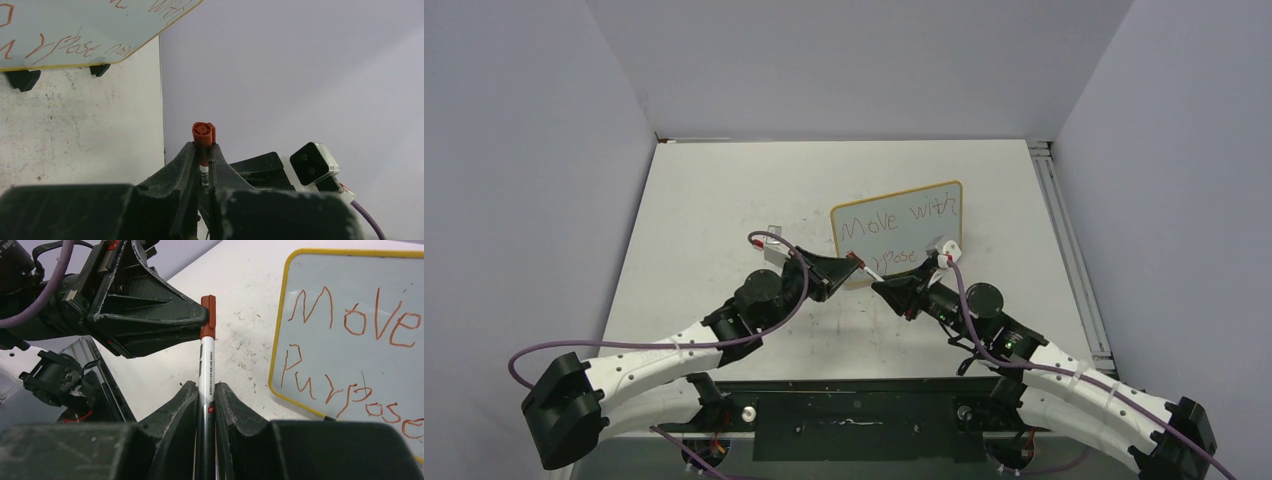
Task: Write a sentence on the whiteboard
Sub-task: Close the pen cap.
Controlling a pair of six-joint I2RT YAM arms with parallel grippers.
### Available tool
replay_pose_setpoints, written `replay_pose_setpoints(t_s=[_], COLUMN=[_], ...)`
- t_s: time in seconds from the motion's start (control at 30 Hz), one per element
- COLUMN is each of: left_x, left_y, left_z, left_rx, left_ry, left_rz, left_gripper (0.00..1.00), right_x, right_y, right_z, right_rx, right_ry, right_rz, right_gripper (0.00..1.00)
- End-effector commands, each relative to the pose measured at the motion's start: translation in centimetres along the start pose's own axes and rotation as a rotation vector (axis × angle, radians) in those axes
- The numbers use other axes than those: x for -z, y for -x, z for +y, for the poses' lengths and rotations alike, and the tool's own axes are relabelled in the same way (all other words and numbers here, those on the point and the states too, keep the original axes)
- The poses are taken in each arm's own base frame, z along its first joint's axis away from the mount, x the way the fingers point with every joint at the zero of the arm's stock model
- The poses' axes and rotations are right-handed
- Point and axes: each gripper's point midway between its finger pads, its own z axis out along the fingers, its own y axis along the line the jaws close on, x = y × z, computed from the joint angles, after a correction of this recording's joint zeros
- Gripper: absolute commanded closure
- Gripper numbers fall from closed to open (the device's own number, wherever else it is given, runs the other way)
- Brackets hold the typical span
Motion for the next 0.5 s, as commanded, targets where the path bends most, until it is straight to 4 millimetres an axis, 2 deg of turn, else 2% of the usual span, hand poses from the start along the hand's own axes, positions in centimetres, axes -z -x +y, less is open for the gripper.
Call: replay_pose_setpoints(t_s=[0.0,0.03,0.1,0.17,0.37,0.47], left_x=[0.8,0.8,0.7,0.7,1.4,1.9], left_y=[-2.5,-2.5,-2.3,-2.1,-1.2,-0.9], left_z=[-4.4,-4.8,-5.5,-6.1,-8.1,-8.1], left_rx=[-0.037,-0.044,-0.065,-0.086,-0.139,-0.163], left_ry=[-0.115,-0.122,-0.136,-0.145,-0.196,-0.197], left_rz=[0.144,0.144,0.143,0.139,0.117,0.108], left_gripper=[1.00,1.00,0.92,0.80,0.54,0.41], right_x=[0.2,0.3,0.3,0.3,0.4,0.5], right_y=[5.1,5.1,5.1,5.2,5.2,5.6], right_z=[0.9,0.8,0.8,0.8,0.4,-0.1], right_rx=[-0.002,-0.002,-0.005,-0.007,-0.003,-0.009], right_ry=[0.016,0.013,0.011,0.011,-0.015,-0.047], right_rz=[-0.207,-0.209,-0.210,-0.213,-0.208,-0.219], right_gripper=[0.95,0.95,0.95,0.95,0.95,0.95])
